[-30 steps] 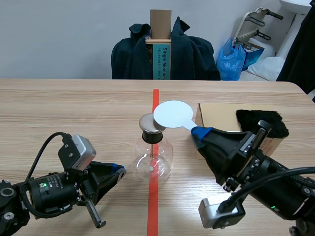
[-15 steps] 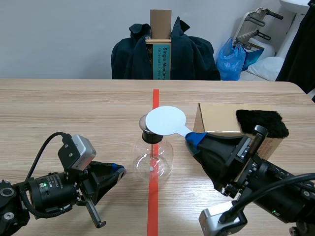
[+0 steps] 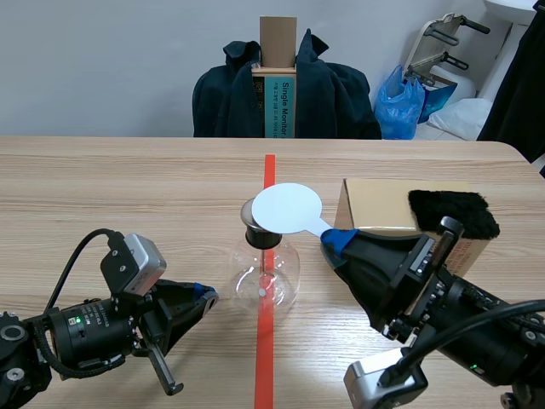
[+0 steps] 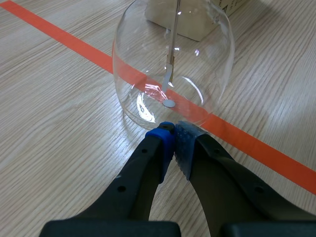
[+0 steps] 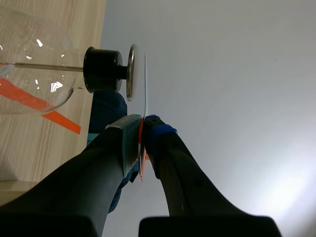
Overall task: Do the electroscope experiment.
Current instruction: 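Hold the plate still at the electroscope, then move the plate toward and away from the electroscope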
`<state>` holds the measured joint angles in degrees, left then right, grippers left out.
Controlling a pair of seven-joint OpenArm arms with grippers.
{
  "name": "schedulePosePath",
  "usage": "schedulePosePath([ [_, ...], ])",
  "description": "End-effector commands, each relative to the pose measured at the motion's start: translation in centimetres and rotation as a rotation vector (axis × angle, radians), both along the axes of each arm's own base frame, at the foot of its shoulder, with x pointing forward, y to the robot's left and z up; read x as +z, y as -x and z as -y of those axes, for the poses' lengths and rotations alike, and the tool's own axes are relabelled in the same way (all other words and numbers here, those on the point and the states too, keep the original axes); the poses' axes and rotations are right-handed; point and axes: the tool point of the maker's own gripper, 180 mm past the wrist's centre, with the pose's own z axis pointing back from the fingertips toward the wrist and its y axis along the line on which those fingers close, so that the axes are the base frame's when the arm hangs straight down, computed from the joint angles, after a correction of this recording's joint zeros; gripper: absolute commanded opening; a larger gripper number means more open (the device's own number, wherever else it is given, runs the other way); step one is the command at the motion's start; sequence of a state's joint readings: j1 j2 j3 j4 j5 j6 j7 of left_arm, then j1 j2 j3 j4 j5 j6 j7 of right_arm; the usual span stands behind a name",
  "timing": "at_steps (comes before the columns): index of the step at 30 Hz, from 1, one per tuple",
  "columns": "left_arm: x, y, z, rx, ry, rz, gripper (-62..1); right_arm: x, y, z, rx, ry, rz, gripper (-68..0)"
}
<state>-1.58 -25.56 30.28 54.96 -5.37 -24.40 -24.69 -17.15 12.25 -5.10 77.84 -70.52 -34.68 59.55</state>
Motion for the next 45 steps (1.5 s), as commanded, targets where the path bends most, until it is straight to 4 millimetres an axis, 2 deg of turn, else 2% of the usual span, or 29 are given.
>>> schedulePosePath([
  [1, 1.0, -0.5, 0.3, 0.006, 0.031, 0.025, -58.2, 1.2, -0.6, 0.3, 0.001, 0.005, 0.045, -66.7],
  [24, 1.0, -0.5, 0.3, 0.005, 0.031, 0.025, -58.2, 1.3, -1.1, 0.5, -0.031, -0.004, 0.046, -66.7],
  [28, 1.0, -0.5, 0.3, 0.005, 0.031, 0.025, -58.2, 1.5, -2.4, 1.6, -0.123, -0.015, 0.049, -66.7],
  [37, 1.0, -0.5, 0.3, 0.005, 0.031, 0.025, -58.2, 2.1, -5.7, 5.5, -0.408, -0.048, 0.058, -66.7],
  [41, 1.0, -0.5, 0.3, 0.005, 0.030, 0.025, -58.2, 2.3, -6.5, 6.9, -0.499, -0.058, 0.061, -66.7],
  [45, 1.0, -0.5, 0.3, 0.005, 0.030, 0.025, -58.2, 2.3, -6.7, 7.4, -0.528, -0.061, 0.063, -66.7],
])
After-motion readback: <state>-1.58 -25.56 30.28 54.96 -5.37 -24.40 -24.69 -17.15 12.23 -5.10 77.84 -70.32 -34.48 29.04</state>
